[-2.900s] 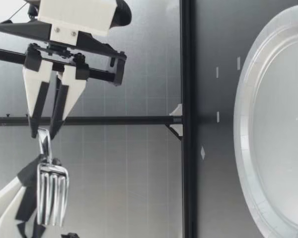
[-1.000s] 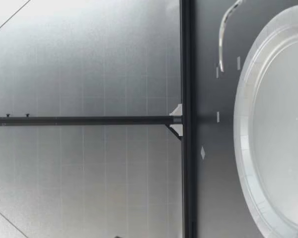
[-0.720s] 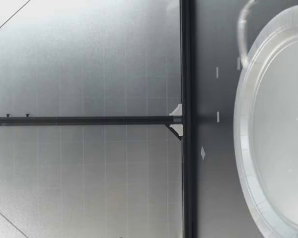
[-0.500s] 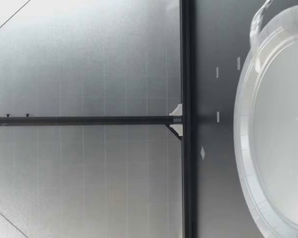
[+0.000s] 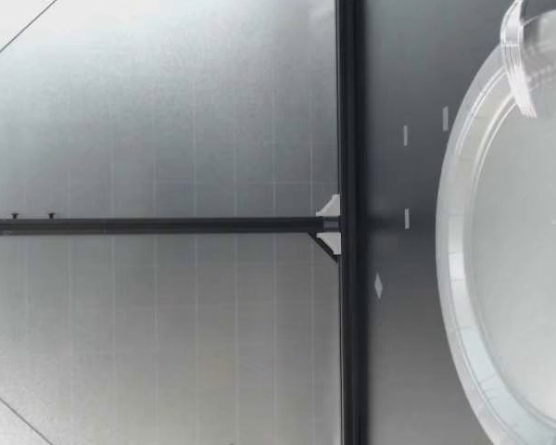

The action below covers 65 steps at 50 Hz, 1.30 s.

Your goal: Pick up the fork and place it on the plate.

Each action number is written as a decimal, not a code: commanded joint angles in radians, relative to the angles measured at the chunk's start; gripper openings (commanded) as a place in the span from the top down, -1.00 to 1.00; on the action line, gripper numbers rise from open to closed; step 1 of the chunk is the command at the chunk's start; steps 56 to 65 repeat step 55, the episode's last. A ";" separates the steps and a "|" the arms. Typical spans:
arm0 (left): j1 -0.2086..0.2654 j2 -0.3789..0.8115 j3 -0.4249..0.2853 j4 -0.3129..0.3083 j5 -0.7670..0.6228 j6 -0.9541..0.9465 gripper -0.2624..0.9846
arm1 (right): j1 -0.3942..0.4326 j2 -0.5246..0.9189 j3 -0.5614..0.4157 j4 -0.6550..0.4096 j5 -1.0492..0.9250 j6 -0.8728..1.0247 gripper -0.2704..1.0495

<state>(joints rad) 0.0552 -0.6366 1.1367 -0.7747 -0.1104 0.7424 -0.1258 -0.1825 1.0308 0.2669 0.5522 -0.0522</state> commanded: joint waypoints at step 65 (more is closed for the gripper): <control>0.002 0.000 0.012 0.003 -0.006 -0.008 -0.70 | 0.005 0.002 -0.043 -0.057 0.015 0.066 -0.18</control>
